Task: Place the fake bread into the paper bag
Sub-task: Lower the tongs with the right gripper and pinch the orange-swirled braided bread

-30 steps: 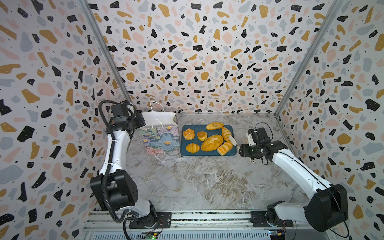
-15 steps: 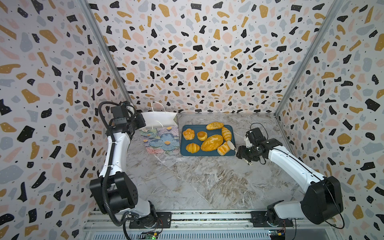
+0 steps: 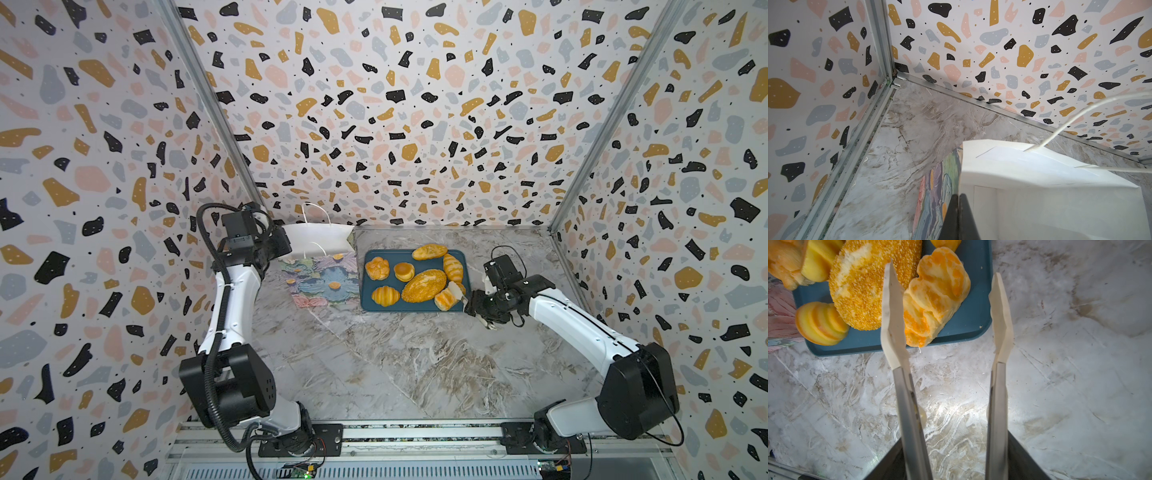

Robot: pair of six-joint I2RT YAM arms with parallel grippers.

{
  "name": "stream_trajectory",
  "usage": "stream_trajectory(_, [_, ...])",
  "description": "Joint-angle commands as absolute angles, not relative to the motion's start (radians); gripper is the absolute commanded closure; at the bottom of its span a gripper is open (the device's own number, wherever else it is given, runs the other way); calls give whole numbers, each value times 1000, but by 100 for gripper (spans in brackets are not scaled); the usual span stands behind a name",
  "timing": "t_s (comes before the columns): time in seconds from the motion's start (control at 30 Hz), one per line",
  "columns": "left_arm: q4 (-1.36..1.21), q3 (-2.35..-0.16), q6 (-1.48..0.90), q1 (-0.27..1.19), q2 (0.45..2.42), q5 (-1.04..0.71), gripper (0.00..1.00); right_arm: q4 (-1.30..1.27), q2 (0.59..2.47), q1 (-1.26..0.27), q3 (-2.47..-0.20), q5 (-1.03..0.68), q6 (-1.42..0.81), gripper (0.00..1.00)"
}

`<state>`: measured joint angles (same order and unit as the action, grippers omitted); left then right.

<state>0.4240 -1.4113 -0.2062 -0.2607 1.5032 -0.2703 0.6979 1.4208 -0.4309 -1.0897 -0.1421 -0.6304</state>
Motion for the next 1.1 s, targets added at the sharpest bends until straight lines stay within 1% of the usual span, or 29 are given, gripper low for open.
stream_trajectory(0.0, [394, -1396, -216, -262, 1474, -268, 100, 669, 1412, -444, -1109, -147, -664, 35])
stream_trajectory(0.63, [386, -1382, -218, -262, 1470, -273, 100, 595, 1511, -456, -1103, -168, -657, 36])
stream_trajectory(0.77, [383, -1381, -220, -262, 1469, -275, 100, 582, 1543, -447, -1115, -217, -653, 37])
stream_trajectory(0.87, [381, -1378, -219, -262, 1465, -272, 100, 568, 1549, -442, -1115, -233, -652, 41])
stream_trajectory(1.07, [379, -1375, -220, -262, 1463, -277, 100, 553, 1533, -429, -1099, -260, -650, 53])
